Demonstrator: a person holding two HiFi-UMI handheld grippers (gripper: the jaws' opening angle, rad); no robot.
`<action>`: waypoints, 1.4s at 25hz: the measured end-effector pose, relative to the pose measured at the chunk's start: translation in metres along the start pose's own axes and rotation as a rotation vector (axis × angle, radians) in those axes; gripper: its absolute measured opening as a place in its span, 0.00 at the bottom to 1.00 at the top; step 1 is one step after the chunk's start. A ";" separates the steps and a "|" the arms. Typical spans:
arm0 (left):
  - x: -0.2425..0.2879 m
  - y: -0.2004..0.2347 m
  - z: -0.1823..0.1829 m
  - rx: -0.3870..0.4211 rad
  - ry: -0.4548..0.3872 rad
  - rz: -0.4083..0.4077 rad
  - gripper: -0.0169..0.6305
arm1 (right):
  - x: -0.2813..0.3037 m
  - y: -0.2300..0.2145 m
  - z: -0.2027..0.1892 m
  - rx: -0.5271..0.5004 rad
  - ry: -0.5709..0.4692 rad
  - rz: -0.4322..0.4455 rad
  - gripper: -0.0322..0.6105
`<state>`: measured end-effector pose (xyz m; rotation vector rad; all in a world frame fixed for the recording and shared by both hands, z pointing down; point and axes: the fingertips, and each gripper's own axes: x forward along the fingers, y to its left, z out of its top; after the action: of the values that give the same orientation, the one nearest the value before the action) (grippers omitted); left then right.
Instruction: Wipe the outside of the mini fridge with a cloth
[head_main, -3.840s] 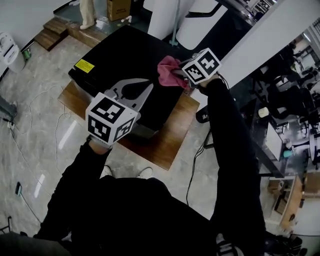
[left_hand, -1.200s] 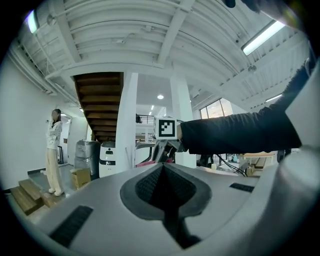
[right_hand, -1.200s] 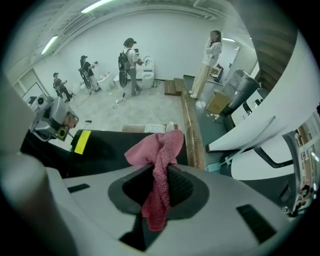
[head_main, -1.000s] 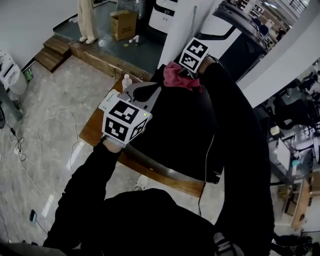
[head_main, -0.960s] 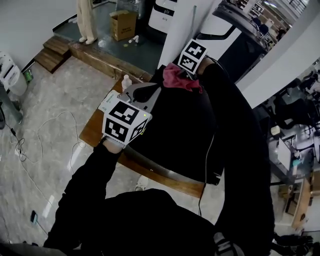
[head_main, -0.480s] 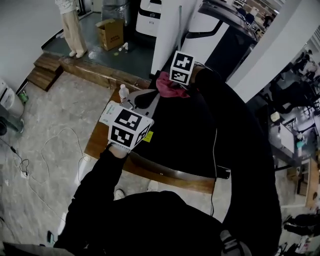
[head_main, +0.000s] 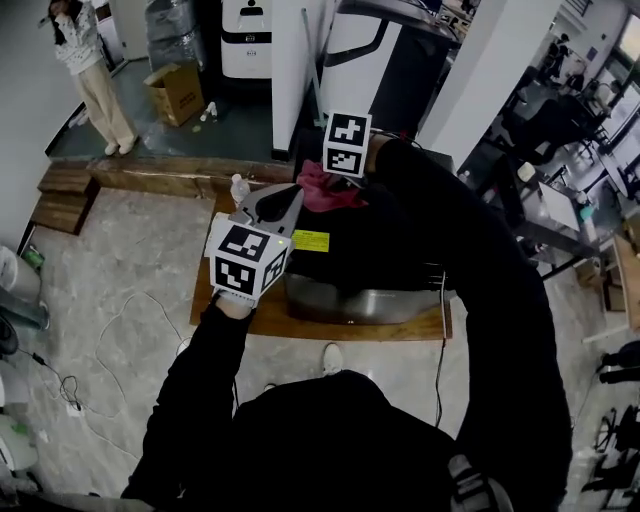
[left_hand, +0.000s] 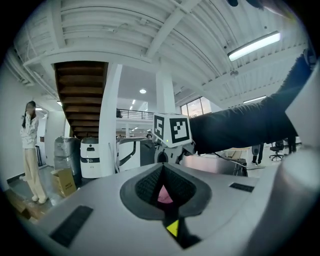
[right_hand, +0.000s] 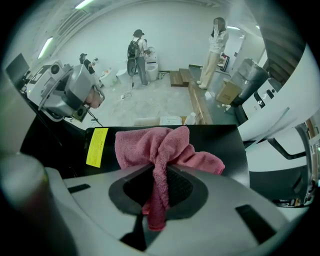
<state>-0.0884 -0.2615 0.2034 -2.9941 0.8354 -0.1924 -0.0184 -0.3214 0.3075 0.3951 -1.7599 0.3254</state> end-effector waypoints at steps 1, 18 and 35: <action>-0.007 -0.004 -0.004 0.004 0.002 -0.014 0.04 | 0.001 0.011 0.000 0.008 0.005 -0.005 0.14; -0.095 -0.057 -0.032 -0.023 -0.051 -0.133 0.04 | 0.003 0.174 -0.006 0.106 -0.004 0.007 0.14; -0.237 -0.111 -0.053 -0.040 -0.163 -0.028 0.04 | -0.033 0.326 0.017 0.429 -1.175 -0.373 0.15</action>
<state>-0.2393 -0.0433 0.2365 -3.0076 0.7904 0.0686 -0.1678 -0.0313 0.2693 1.4147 -2.6689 0.1962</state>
